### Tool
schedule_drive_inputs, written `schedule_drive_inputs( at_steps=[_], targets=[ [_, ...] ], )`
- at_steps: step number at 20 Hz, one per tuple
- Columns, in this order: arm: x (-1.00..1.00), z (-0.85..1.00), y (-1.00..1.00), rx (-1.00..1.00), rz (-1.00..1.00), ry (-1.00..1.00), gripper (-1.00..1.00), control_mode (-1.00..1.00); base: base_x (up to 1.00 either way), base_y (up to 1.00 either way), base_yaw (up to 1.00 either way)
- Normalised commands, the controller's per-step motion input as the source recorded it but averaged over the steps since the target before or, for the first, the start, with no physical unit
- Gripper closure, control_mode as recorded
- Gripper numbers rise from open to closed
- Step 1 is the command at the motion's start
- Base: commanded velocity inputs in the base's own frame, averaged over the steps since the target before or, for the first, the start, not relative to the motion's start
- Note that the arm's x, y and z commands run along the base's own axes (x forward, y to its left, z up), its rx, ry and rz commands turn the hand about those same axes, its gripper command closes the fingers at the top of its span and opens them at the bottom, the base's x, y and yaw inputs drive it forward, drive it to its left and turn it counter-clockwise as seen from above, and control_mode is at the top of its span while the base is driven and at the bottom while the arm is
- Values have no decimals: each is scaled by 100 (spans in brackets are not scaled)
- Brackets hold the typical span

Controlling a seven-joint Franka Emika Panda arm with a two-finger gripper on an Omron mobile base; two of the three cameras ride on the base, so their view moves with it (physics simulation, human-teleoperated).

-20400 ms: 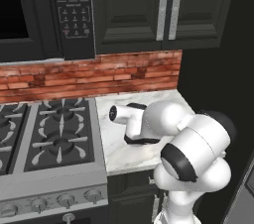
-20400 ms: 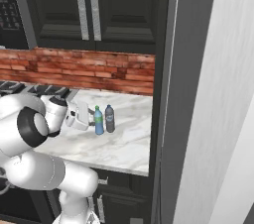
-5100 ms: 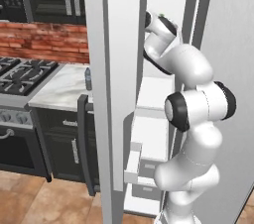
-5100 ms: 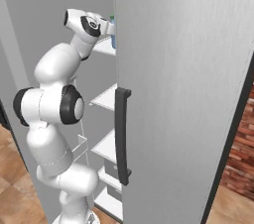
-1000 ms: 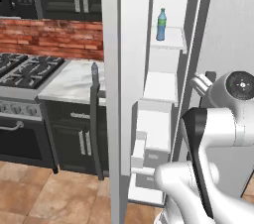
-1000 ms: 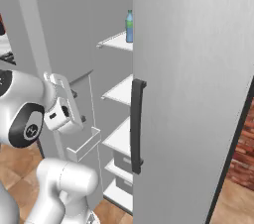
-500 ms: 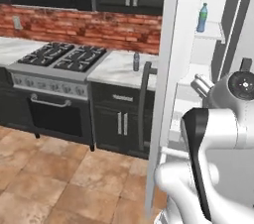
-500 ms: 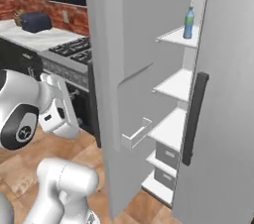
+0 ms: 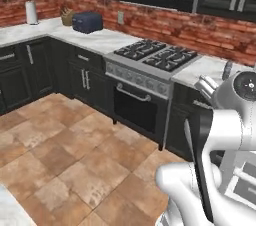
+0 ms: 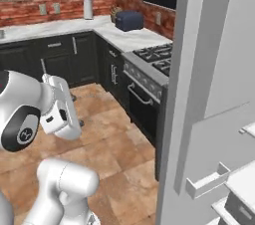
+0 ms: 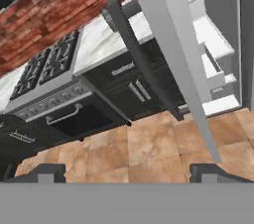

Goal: Take the bottled waters from the counter and place them in the freezer to freeze. Close the freezer door after placing the bottles.

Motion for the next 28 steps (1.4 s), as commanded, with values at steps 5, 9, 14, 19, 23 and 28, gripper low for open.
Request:
schedule_drive_inputs(
  at_steps=[5,9,14,19,23,28],
  targets=[
    [0,0,0,0,0,0,-100,100,6,89,71],
    [0,0,0,0,0,0,-100,100,91,53,26],
    [0,0,0,0,0,0,-100,100,100,-5,-9],
    [0,0,0,0,0,0,-100,100,100,-41,-28],
    [0,0,0,0,0,0,-100,100,100,-43,-53],
    [0,0,0,0,0,0,-100,100,99,-35,-68]
  ],
)
